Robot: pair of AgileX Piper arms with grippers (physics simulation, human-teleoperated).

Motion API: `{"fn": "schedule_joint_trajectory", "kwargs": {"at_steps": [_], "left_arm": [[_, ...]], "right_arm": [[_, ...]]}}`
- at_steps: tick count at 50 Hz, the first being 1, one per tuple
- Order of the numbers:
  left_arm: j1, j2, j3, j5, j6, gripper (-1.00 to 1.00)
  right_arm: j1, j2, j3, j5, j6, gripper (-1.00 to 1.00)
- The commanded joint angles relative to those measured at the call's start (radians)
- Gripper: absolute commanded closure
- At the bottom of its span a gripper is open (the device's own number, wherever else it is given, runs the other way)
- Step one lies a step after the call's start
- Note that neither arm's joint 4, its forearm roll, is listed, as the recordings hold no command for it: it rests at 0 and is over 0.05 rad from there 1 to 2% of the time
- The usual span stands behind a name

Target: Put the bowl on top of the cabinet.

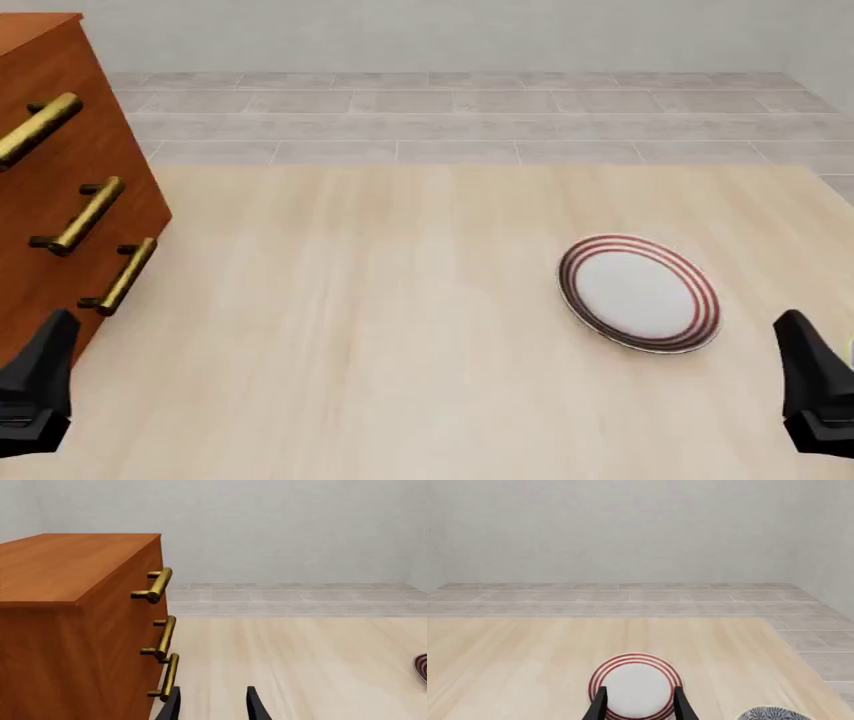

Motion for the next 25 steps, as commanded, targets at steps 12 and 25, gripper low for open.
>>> {"fn": "schedule_joint_trajectory", "kwargs": {"at_steps": [12, 25], "left_arm": [[0.002, -0.004, -0.002, 0.006, -0.001, -1.0], [0.001, 0.0, -0.001, 0.003, -0.001, -1.0]], "right_arm": [[0.0, 0.009, -0.001, -0.007, 0.0, -1.0], [0.0, 0.012, -0.002, -0.008, 0.0, -1.0]]}}
